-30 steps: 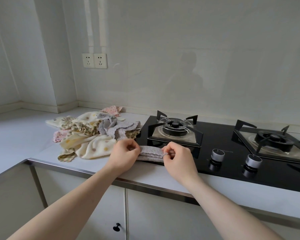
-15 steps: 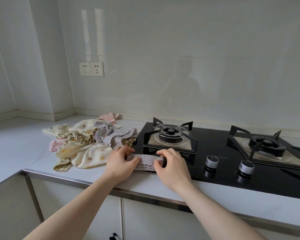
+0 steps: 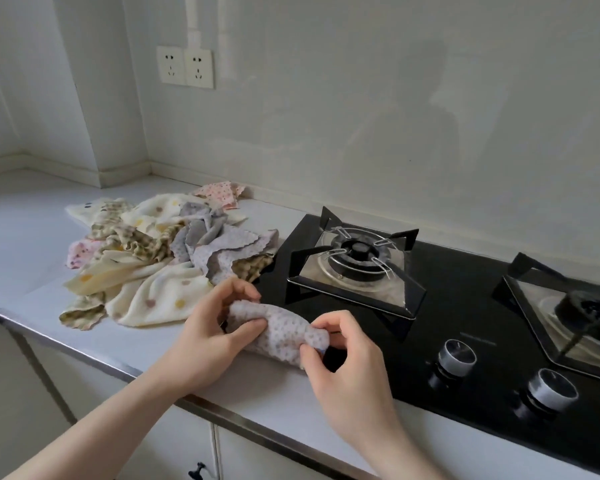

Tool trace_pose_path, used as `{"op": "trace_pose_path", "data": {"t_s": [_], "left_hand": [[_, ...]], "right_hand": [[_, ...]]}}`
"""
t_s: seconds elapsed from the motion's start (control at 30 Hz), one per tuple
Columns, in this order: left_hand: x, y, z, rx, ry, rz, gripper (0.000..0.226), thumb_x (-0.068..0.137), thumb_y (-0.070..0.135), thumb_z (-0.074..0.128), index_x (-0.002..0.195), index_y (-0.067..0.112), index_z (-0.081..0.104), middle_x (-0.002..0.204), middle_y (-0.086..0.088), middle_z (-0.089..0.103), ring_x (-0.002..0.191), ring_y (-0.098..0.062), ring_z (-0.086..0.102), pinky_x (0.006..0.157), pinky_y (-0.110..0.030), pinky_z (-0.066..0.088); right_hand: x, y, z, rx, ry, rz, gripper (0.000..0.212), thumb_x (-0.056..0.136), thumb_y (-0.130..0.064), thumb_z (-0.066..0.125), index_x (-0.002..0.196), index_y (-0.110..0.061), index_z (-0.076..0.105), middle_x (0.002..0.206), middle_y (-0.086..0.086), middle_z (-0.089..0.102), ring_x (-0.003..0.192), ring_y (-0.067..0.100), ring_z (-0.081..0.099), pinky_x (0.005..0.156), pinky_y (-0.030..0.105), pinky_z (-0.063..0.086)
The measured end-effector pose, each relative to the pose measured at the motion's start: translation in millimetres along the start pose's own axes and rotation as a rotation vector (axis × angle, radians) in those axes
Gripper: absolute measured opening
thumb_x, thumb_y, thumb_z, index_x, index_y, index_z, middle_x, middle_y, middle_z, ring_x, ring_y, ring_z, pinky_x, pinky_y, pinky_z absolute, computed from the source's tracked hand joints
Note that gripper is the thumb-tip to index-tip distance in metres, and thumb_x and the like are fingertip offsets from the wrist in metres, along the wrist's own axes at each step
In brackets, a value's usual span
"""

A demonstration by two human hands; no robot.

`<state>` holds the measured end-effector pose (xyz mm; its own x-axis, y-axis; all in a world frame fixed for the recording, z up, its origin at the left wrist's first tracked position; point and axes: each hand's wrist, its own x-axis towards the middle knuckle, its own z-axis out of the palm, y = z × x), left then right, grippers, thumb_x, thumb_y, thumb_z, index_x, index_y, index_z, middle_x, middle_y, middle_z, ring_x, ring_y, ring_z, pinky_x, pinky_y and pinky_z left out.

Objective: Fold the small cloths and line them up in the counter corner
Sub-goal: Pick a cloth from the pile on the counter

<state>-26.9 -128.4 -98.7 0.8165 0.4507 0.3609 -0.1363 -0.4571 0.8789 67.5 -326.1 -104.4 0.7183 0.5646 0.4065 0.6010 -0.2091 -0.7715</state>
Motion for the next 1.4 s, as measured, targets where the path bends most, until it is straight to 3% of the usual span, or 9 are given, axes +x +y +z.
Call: {"op": "trace_pose_path", "data": {"t_s": [0.1, 0.33, 0.53, 0.67, 0.8, 0.97, 1.17, 1.3, 1.4], "left_hand": [[2.0, 0.0, 0.4, 0.001, 0.034, -0.037, 0.028, 0.087, 0.012, 0.079, 0.110, 0.019, 0.064, 0.103, 0.003, 0.064, 0.095, -0.015, 0.062, 0.080, -0.023, 0.051], [-4.9, 61.0, 3.2, 0.017, 0.129, -0.290, 0.029, 0.084, 0.005, 0.081, 0.100, 0.025, 0.067, 0.089, 0.012, 0.066, 0.078, -0.008, 0.063, 0.069, -0.016, 0.049], [2.0, 171.8, -10.3, -0.043, -0.056, -0.377, 0.031, 0.085, -0.003, 0.076, 0.101, 0.022, 0.068, 0.094, 0.009, 0.070, 0.083, -0.016, 0.068, 0.070, -0.037, 0.062], [0.1, 246.9, 11.9, -0.188, -0.152, -0.521, 0.022, 0.088, 0.009, 0.078, 0.105, 0.018, 0.068, 0.090, 0.008, 0.074, 0.082, -0.018, 0.073, 0.074, -0.024, 0.058], [-14.7, 297.1, 57.7, -0.274, -0.441, -0.691, 0.013, 0.097, 0.015, 0.069, 0.105, 0.006, 0.066, 0.101, -0.012, 0.075, 0.096, -0.027, 0.074, 0.077, -0.027, 0.061], [1.3, 345.9, 116.5, -0.095, -0.590, -0.505, 0.012, 0.097, 0.023, 0.069, 0.097, 0.011, 0.065, 0.089, -0.011, 0.073, 0.087, -0.029, 0.072, 0.076, -0.036, 0.063], [40.7, 404.8, 198.3, 0.080, -0.749, -0.234, 0.020, 0.100, 0.040, 0.061, 0.101, 0.020, 0.060, 0.090, -0.005, 0.069, 0.074, -0.022, 0.070, 0.059, -0.026, 0.056], [55.4, 430.9, 263.6, 0.157, -0.793, -0.180, 0.026, 0.100, 0.041, 0.061, 0.101, 0.015, 0.061, 0.093, -0.016, 0.069, 0.084, -0.037, 0.067, 0.071, -0.049, 0.056], [62.1, 450.6, 321.1, 0.163, -0.784, -0.176, 0.023, 0.100, 0.038, 0.062, 0.106, 0.016, 0.062, 0.094, -0.011, 0.070, 0.085, -0.033, 0.068, 0.075, -0.046, 0.057]], "right_hand": [[3.1, -1.2, -2.8, 0.121, 0.025, 0.071, 0.024, 0.088, -0.012, 0.076, 0.098, -0.029, 0.062, 0.091, -0.014, 0.070, 0.088, 0.008, 0.071, 0.072, 0.021, 0.056], [21.9, -40.8, -35.4, 0.244, -0.035, 0.490, 0.034, 0.082, -0.007, 0.080, 0.102, -0.032, 0.073, 0.098, -0.009, 0.076, 0.092, 0.013, 0.074, 0.079, 0.033, 0.062], [11.1, -123.0, -135.3, 0.209, -0.121, 0.593, 0.017, 0.087, -0.017, 0.079, 0.100, -0.027, 0.074, 0.099, -0.008, 0.076, 0.094, 0.009, 0.073, 0.083, 0.031, 0.061], [0.8, -168.8, -216.1, 0.159, -0.107, 0.671, 0.014, 0.090, -0.018, 0.076, 0.102, -0.023, 0.073, 0.096, -0.005, 0.078, 0.090, 0.011, 0.073, 0.082, 0.033, 0.062], [-25.8, -190.9, -288.4, 0.099, -0.029, 0.747, 0.015, 0.090, -0.019, 0.076, 0.102, -0.026, 0.072, 0.092, -0.008, 0.078, 0.088, 0.010, 0.073, 0.076, 0.027, 0.060], [-63.9, -199.4, -361.4, 0.046, 0.090, 0.803, 0.016, 0.091, -0.023, 0.075, 0.105, -0.030, 0.071, 0.091, -0.010, 0.078, 0.082, 0.004, 0.072, 0.066, 0.018, 0.052], [-88.2, -180.1, -438.1, 0.105, 0.249, 0.852, 0.017, 0.093, -0.022, 0.074, 0.110, -0.023, 0.071, 0.090, -0.004, 0.079, 0.079, 0.012, 0.076, 0.064, 0.024, 0.051], [-94.6, -152.4, -498.9, 0.126, 0.292, 0.853, 0.015, 0.092, -0.017, 0.074, 0.107, -0.021, 0.072, 0.093, -0.003, 0.079, 0.077, 0.014, 0.077, 0.063, 0.023, 0.050], [-97.2, -125.0, -553.8, 0.141, 0.301, 0.868, 0.015, 0.091, -0.016, 0.074, 0.106, -0.021, 0.073, 0.094, -0.004, 0.078, 0.078, 0.012, 0.076, 0.061, 0.020, 0.051]]}}
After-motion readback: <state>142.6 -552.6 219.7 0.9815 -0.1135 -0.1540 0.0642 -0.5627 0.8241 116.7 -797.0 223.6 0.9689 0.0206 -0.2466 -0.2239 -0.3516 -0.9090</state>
